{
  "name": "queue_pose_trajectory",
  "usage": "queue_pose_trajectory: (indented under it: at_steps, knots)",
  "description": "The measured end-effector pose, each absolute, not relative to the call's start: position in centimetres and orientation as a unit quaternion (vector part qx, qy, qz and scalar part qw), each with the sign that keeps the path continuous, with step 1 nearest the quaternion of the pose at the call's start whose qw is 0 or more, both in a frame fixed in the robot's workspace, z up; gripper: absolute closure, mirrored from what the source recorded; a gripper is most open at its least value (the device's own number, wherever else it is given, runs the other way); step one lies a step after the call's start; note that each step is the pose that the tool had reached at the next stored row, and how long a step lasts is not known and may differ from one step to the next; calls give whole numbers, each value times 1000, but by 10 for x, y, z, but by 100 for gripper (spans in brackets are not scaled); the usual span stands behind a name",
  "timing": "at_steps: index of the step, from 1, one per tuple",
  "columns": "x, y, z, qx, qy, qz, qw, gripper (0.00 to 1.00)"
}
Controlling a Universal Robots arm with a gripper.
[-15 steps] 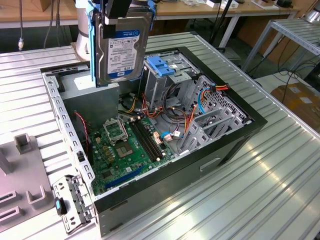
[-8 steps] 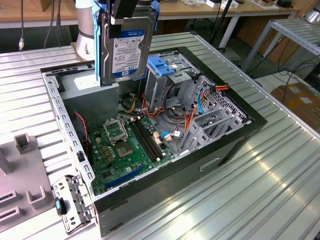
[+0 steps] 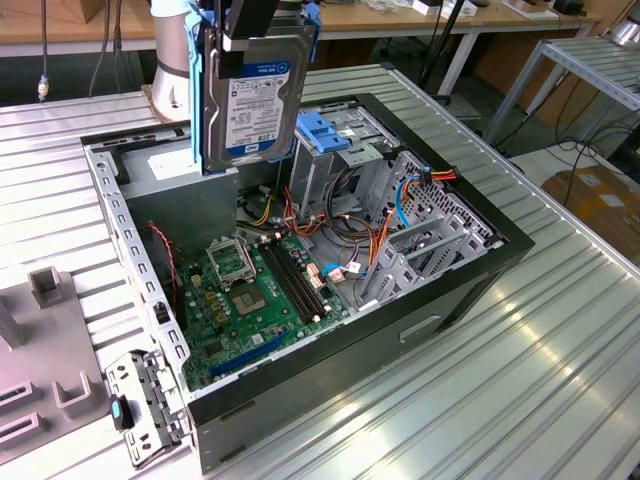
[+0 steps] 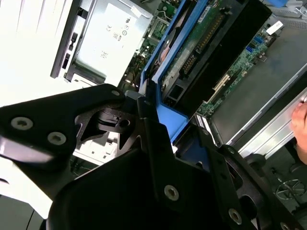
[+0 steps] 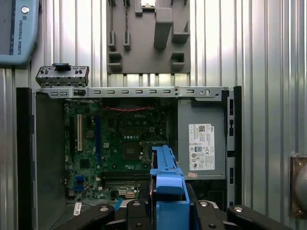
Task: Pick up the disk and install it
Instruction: 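Insert the disk into the insertion slot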
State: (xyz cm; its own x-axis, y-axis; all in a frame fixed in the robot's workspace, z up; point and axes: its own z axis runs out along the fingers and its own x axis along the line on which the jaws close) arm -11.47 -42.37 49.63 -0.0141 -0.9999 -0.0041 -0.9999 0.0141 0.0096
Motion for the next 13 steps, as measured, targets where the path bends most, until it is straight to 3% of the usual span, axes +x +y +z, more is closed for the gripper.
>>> queue_pose_trajectory:
  at_steps: [13]
  knots:
    - [-115, -430, 495, 702, -712, -5, 2, 63]
